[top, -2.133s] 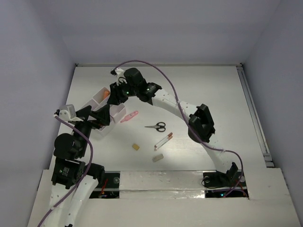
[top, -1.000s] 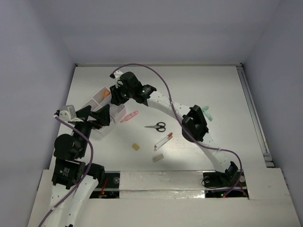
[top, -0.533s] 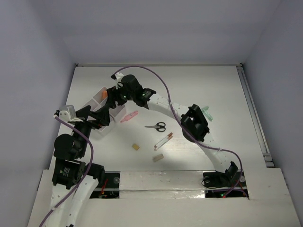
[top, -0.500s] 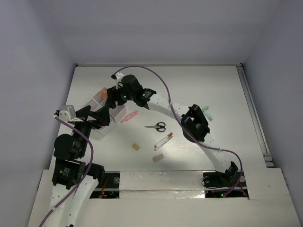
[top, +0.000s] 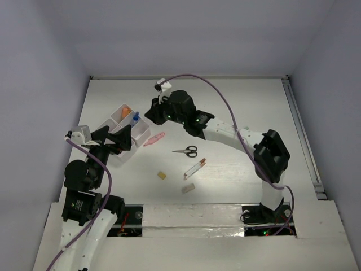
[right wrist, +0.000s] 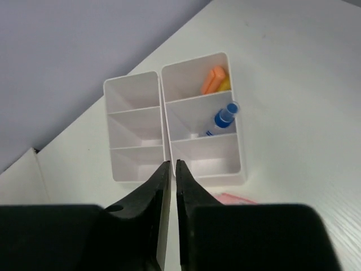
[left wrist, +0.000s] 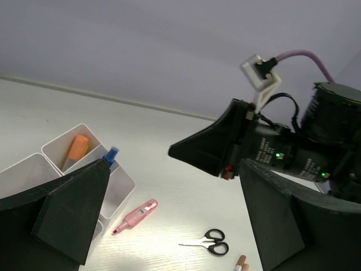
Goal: Sort the stationery into containers
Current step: Place the stationery in the storage box, then pick up the stationery from the center of the board.
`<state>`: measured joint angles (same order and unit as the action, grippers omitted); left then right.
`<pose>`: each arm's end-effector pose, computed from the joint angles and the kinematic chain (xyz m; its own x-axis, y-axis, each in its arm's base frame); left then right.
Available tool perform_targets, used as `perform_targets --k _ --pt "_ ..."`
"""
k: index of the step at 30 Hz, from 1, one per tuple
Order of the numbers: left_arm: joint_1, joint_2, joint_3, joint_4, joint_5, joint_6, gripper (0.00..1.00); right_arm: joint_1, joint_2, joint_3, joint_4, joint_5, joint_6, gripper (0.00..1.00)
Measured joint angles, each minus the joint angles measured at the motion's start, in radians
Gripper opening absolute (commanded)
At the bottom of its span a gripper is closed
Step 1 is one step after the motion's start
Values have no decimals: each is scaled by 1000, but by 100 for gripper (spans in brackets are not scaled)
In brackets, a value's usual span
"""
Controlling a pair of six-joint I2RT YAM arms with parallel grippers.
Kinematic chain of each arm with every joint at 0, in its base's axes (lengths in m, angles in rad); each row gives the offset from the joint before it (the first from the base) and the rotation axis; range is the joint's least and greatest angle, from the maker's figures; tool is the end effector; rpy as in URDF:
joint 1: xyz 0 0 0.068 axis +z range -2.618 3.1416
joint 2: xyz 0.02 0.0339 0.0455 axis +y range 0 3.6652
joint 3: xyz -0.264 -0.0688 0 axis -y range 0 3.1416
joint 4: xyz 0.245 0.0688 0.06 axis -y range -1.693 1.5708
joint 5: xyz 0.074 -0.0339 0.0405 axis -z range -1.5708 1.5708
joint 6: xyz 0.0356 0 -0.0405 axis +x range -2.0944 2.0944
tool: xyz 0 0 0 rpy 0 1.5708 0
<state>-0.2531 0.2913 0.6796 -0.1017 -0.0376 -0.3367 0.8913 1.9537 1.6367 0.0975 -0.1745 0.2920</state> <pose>0.0742 -0.0178 0.3686 0.1872 -0.3894 -0.9018 0.2936 0.8983 -0.3269 0.2947 0.3746 0.3153 -0.3822 -0.0220 -0.9238 -0.7962 0.5152 0.3172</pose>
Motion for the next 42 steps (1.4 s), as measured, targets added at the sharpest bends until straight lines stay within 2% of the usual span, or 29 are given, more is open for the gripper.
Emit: perform_targets --k 2,5,8,9,10,13,14,15,17,18,20,21,25,29,32,35,36,37,39,42 --pt "0 0 -1 1 6 0 92 0 -61 -72 24 40 -11 2" --pt "0 1 -3 4 24 0 82 0 -119 -165 24 79 -19 0" --pt "0 2 -8 8 45 2 56 0 -138 -244 10 66 -21 0" --pt "0 2 -9 9 50 3 43 0 -138 -264 1 45 -25 0" --pt "0 2 -11 10 58 2 36 0 -138 -285 -13 17 -27 1" --pt "0 2 -13 9 71 8 21 14 -148 -349 -66 -42 -43 14" --pt "0 2 -13 9 74 8 19 30 -157 -376 -94 -40 -53 33" --pt "0 2 -13 10 76 10 18 46 -166 -395 -123 -37 -59 45" --pt "0 2 -13 10 82 11 18 94 -183 -435 -165 -21 -79 62" --pt "0 2 -13 10 83 11 18 114 -188 -447 -182 -15 -82 67" --pt "0 2 -13 11 87 11 23 161 -189 -462 -212 0 -91 68" --pt "0 2 -13 11 87 11 32 182 -184 -462 -226 11 -95 68" --pt "0 2 -13 12 93 14 50 220 -130 -424 -277 58 -120 67" --pt "0 2 -13 13 93 15 55 241 -28 -334 -340 106 -154 64" --pt "0 2 -13 13 93 15 56 251 26 -299 -367 140 -166 56" --pt "0 2 -13 13 93 14 56 262 50 -275 -387 179 -174 37" --pt "0 2 -13 13 93 14 56 263 57 -266 -391 188 -175 22" --pt "0 2 -13 13 93 14 56 263 65 -255 -401 199 -179 16" --pt "0 2 -13 13 93 14 56 266 68 -243 -407 217 -172 9" --pt "0 1 -13 13 93 14 56 267 69 -237 -409 250 -167 4"
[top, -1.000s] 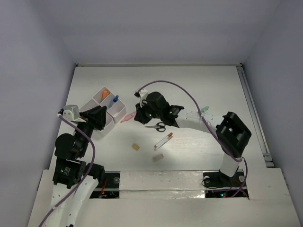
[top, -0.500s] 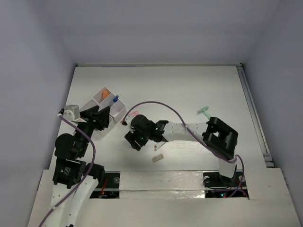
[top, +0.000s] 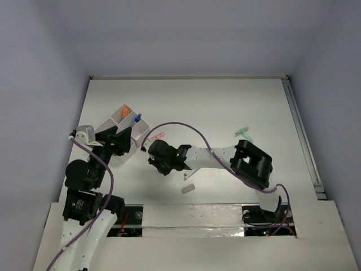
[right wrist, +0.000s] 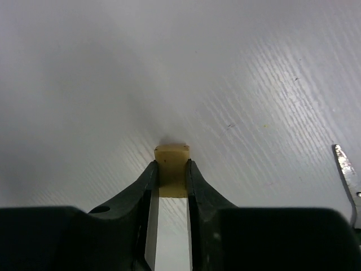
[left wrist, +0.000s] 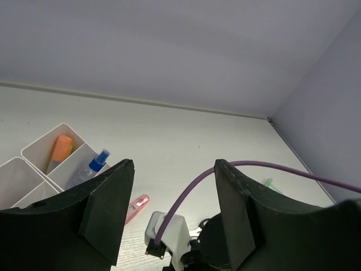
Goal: Sort the stationery into containers
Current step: Pick up the stationery from the center of the board, then place the stationery in the storage box.
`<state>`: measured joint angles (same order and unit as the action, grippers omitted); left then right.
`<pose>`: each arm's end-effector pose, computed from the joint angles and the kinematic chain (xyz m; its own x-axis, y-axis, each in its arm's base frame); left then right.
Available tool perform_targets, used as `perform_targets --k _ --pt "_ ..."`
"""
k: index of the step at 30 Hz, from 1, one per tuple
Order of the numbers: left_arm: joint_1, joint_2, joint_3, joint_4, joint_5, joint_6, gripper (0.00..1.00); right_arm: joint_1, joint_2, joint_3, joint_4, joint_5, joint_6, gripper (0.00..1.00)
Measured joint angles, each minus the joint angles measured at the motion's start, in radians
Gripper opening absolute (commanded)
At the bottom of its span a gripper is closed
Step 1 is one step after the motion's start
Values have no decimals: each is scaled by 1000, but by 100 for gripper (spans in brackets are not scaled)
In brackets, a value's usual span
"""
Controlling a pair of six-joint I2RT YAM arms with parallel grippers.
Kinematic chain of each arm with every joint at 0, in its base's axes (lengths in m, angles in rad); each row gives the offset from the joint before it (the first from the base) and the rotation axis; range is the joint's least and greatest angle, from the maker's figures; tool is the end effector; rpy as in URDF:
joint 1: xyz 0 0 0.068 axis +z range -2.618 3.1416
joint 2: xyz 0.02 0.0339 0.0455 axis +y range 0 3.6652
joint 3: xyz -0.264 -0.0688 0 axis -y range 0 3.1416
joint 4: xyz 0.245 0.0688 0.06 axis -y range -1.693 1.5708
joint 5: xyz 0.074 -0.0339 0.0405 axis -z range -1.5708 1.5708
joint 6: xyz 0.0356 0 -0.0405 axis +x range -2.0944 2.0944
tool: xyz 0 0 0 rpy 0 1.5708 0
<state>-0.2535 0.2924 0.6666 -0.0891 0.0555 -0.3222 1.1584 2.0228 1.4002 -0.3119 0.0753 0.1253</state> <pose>0.0754 -0.0216 0.3658 0.1626 -0.3687 -0.9152 0.3726 0.8818 -0.2891 0.1766 0.3969 0.1688 -0.4318 -0.6760 -0.5971 -0.8483 0.5293 0.0142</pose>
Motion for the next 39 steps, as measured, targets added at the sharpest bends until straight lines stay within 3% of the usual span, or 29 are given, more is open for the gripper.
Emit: perform_targets --k 4,10,19,26,32,33,34,39 --pt "0 -1 0 0 2 0 56 -11 0 52 -2 42 -3 1" --pt "0 -1 0 0 6 0 57 -72 35 269 71 65 -14 2" --pt "-5 -2 0 -1 11 1 57 -159 215 571 110 79 -39 3" --pt "-16 -17 0 -2 11 6 57 -171 283 616 101 60 -42 6" --pt "-27 -21 0 -6 11 8 57 -169 283 629 103 37 -42 25" --pt "-27 -22 0 -6 11 8 57 -169 283 630 103 35 -42 36" --pt "-27 -23 0 -6 11 8 57 -169 283 632 103 32 -39 41" --pt "-27 -24 0 -6 11 11 57 -169 285 637 103 20 -39 55"
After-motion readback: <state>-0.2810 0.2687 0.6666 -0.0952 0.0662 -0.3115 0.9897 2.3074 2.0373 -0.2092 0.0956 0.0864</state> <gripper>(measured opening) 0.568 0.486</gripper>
